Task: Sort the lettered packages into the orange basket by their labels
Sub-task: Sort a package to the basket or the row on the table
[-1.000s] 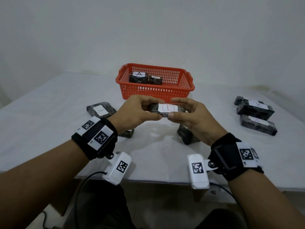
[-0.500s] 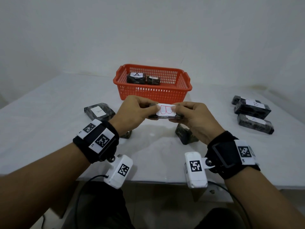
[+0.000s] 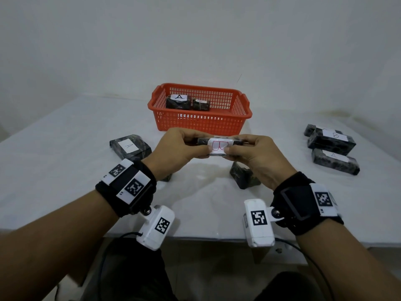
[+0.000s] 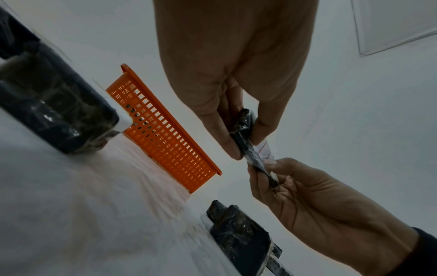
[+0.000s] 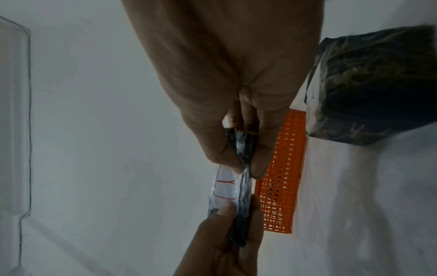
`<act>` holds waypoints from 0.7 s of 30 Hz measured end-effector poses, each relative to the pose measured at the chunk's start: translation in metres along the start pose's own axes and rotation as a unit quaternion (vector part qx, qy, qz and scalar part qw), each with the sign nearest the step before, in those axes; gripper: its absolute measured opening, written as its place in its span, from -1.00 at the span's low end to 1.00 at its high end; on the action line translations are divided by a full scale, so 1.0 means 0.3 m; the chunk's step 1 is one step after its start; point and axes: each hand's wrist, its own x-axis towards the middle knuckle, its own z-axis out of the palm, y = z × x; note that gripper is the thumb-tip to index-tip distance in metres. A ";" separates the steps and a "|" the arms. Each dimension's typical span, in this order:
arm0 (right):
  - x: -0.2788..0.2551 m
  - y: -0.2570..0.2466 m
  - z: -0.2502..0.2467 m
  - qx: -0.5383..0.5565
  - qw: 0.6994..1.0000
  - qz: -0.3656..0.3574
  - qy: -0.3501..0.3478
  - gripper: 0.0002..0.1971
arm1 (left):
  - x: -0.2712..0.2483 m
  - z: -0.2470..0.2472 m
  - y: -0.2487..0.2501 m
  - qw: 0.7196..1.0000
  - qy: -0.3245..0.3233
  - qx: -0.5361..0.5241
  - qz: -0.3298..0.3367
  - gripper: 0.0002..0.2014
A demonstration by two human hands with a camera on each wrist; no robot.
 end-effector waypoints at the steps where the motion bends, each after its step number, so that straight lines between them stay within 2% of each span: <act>1: 0.001 0.001 -0.001 -0.002 1.000 0.001 -0.006 -0.75 | 0.000 0.001 -0.001 1.000 0.005 0.006 0.002 -0.69; 4: 0.000 0.007 0.007 -0.028 0.999 -0.011 -0.021 -0.73 | 0.000 0.005 -0.001 0.999 0.021 0.029 0.007 -0.67; 11: -0.007 0.018 0.004 -0.072 0.996 -0.044 -0.002 -0.71 | -0.009 0.011 -0.004 1.000 0.010 0.028 0.004 -0.68; 18: -0.018 0.006 -0.029 -0.007 0.999 0.009 -0.045 -0.67 | 0.001 -0.007 -0.018 0.996 0.047 0.069 0.032 -0.73; 21: -0.016 0.010 -0.028 0.004 1.000 -0.006 -0.030 -0.72 | 0.001 -0.002 -0.010 0.996 0.037 0.072 0.037 -0.73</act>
